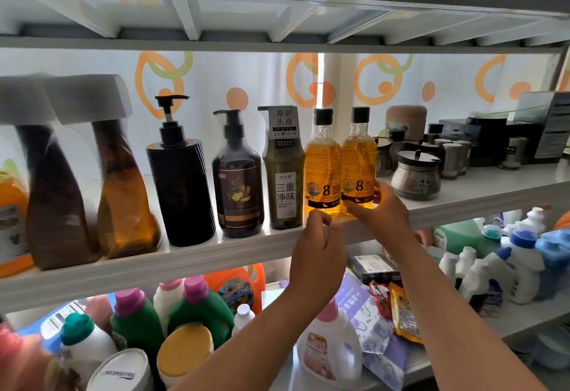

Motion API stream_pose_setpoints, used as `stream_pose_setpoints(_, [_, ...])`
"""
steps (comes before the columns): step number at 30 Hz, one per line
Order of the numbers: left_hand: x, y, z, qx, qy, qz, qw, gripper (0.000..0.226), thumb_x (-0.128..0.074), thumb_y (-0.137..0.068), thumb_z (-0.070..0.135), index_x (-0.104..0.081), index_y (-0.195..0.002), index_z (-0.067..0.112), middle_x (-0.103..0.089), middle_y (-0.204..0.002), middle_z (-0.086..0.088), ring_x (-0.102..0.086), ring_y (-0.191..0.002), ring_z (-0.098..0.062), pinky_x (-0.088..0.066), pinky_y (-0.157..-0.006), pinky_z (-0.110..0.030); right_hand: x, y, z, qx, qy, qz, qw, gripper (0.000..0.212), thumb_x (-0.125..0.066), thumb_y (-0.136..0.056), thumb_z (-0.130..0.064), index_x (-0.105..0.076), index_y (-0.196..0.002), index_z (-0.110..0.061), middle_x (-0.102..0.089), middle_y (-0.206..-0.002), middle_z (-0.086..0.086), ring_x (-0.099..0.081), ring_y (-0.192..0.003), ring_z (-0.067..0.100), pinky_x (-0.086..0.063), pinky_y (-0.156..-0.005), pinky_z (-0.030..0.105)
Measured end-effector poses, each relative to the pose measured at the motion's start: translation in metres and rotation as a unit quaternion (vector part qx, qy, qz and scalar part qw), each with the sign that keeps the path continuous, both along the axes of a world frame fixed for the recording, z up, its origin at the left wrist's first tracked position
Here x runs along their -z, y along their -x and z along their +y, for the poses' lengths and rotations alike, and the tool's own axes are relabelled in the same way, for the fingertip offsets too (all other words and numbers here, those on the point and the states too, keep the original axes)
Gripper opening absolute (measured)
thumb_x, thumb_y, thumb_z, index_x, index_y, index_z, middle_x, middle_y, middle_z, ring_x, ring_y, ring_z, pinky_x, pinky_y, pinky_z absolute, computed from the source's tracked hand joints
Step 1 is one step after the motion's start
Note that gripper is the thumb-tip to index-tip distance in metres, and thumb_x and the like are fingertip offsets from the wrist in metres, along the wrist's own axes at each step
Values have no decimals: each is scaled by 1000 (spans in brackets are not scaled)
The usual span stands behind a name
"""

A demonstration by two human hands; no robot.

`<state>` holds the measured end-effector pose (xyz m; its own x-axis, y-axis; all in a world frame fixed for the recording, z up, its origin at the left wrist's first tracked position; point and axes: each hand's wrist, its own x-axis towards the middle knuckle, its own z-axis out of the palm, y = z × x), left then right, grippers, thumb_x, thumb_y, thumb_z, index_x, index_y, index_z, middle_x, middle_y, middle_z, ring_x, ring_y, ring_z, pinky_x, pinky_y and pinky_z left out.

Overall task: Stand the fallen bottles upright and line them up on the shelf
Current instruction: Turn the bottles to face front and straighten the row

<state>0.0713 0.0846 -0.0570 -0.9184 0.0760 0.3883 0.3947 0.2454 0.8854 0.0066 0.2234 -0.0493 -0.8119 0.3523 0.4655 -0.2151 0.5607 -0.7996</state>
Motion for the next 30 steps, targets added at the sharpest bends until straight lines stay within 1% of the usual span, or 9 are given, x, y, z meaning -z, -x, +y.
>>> stream_pose_setpoints(6, [-2,-5,-1,-4,-12,27,1000,14,-37,-99,25,-42,-85,22,-44,-53,6,-46,-46,-5,-46,-57,-43,-2,3,1,-11,-1,-6,1000,66,-76,-70,-39,-48,-127,-22,-63,-114,-1,-57,-108,20,-37,-99,53])
stream_pose_setpoints(9, [-1,-7,-1,-15,0,48,999,14,-35,-99,25,-43,-90,18,-44,-55,6,-47,-47,0,-43,-54,-34,-1,4,1,-11,-3,-12,1000,67,-75,-70,-41,-47,-128,-23,-63,-116,-1,-57,-109,20,-36,-100,53])
stream_pose_setpoints(13, [-2,-4,-5,-28,17,30,999,12,-36,-98,28,-42,-90,23,-48,-57,6,-54,-58,-13,-51,-61,-46,0,4,2,-16,13,-19,1000,70,-77,-68,-43,-45,-128,-24,-62,-119,-1,-57,-109,18,-37,-100,52])
stream_pose_setpoints(16, [-11,-13,-7,-45,116,57,991,3,-40,-95,29,-42,-97,27,-53,-72,7,-54,-67,-16,-41,-55,-27,1,5,2,-29,32,-18,999,70,-77,-68,-42,-44,-128,-27,-61,-119,-2,-56,-109,17,-36,-101,52])
stream_pose_setpoints(19, [-33,-21,-3,-99,256,196,942,17,-48,-92,32,-50,-107,24,-52,-101,6,-49,-75,-11,-30,-55,-16,2,4,1,-26,23,-19,999,69,-74,-70,-48,-43,-129,-28,-62,-119,-2,-57,-110,19,-36,-100,52])
stream_pose_setpoints(21, [-63,-14,-1,-168,305,303,887,28,-55,-87,33,-54,-112,19,-53,-109,-3,-50,-89,-16,-37,-64,-22,1,2,0,-25,20,-20,999,68,-71,-71,-51,-44,-128,-27,-63,-115,-3,-58,-107,19,-37,-99,52])
stream_pose_setpoints(23, [-102,0,1,-250,369,376,812,38,-56,-86,34,-53,-119,17,-55,-114,-10,-48,-105,-28,-39,-81,-36,0,2,-1,-18,20,-16,1000,70,-73,-69,-50,-45,-128,-26,-63,-116,-2,-58,-107,18,-37,-100,50])
stream_pose_setpoints(26, [-158,24,7,-301,497,345,737,39,-48,-92,36,-48,-125,15,-51,-123,-12,-35,-124,-34,-27,-99,-42,0,1,-2,-14,19,-20,1000,69,-75,-70,-44,-44,-130,-24,-62,-120,-1,-58,-108,19,-37,-100,50])
stream_pose_setpoints(30, [-189,50,8,-304,612,275,676,32,-45,-95,37,-55,-112,12,-61,-114,-10,-42,-122,-33,-26,-102,-41,-2,0,-1,-23,20,-29,999,72,-75,-69,-45,-43,-130,-24,-61,-122,0,-58,-109,20,-38,-99,51])
